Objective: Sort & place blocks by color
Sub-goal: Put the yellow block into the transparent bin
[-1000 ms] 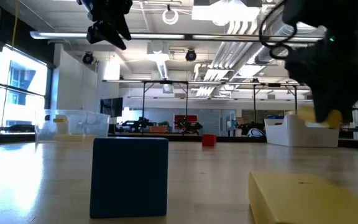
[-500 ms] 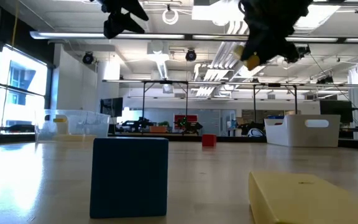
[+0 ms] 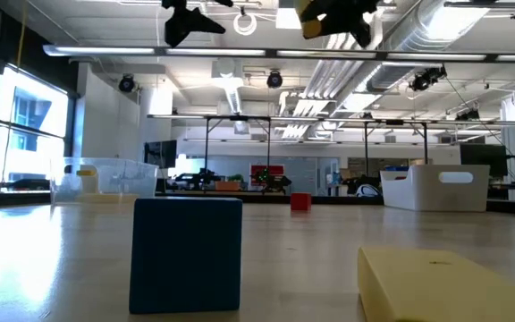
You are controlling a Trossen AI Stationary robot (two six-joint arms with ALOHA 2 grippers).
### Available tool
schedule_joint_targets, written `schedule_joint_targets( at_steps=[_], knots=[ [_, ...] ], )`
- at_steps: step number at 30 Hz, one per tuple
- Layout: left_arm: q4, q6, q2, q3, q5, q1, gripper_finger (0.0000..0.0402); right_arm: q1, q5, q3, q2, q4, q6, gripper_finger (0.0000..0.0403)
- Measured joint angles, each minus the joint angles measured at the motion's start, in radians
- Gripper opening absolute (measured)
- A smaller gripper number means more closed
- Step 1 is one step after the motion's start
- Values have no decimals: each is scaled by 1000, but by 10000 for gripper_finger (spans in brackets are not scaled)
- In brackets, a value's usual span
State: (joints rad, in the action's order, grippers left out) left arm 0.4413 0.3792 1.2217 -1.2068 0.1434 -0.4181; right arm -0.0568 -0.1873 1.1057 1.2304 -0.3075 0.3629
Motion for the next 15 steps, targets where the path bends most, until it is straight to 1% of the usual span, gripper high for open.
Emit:
schedule_joint_targets(
  at_steps=[1,5,9,12,15],
  knots=[
    [-27,-5,0,0,3,0,229,-4,8,0,0,21,-12,100],
    [-121,-117,2,0,51,16,232,-17,44,0,0,98,-65,100],
    [-203,-208,7,0,106,38,230,-17,48,0,0,184,-166,100],
    [-243,-225,23,0,118,56,231,-17,53,0,0,250,-218,100],
    [-287,-226,43,0,117,67,232,-17,83,0,2,290,-244,100]
  ],
)
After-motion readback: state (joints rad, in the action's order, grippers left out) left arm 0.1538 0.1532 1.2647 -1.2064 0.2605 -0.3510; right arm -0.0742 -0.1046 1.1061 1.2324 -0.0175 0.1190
